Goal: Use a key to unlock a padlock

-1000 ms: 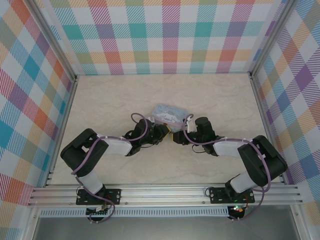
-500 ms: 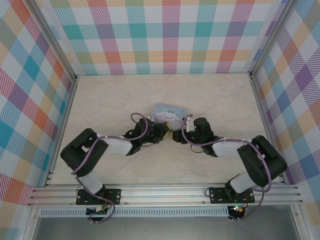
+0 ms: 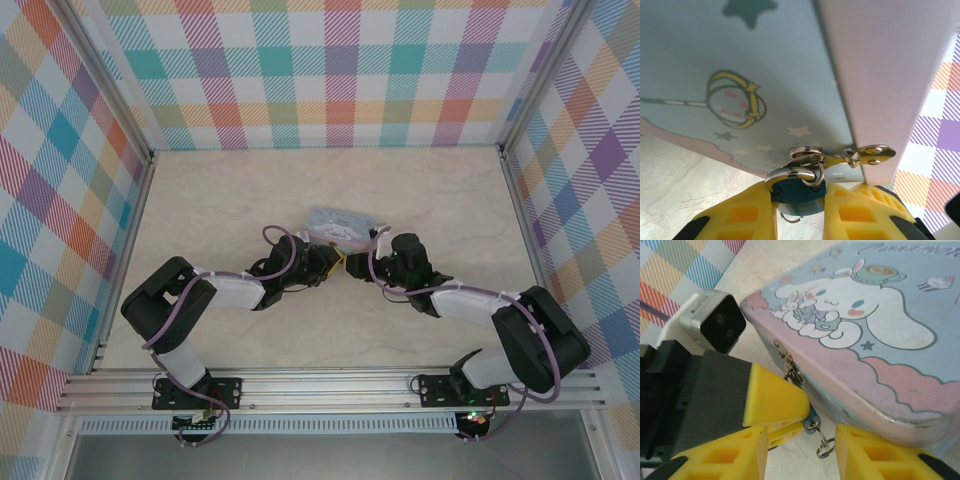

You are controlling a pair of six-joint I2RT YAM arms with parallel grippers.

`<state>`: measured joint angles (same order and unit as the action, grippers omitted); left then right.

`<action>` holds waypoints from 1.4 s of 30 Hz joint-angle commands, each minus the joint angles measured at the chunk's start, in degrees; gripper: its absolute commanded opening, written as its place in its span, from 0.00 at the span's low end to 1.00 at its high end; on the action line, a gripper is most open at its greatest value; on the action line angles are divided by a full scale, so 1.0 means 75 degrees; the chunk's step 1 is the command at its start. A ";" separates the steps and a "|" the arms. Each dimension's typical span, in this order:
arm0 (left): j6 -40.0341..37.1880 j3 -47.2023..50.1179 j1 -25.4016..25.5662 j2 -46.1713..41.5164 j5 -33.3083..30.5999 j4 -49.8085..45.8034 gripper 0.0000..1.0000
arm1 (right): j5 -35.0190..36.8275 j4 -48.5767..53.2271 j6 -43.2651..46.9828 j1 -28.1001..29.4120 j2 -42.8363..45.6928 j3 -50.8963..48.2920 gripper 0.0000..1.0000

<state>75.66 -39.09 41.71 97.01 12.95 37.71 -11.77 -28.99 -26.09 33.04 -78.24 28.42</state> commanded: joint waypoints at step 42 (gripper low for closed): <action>0.0576 -0.0282 0.0063 0.0199 0.0506 0.0414 0.00 | 0.0398 -0.0651 -0.0389 0.0246 -0.1647 0.0464 0.29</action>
<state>78.89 -39.29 41.32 98.98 10.66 36.84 -9.04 -32.32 -27.92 34.87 -88.75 30.22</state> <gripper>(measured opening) 0.203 0.293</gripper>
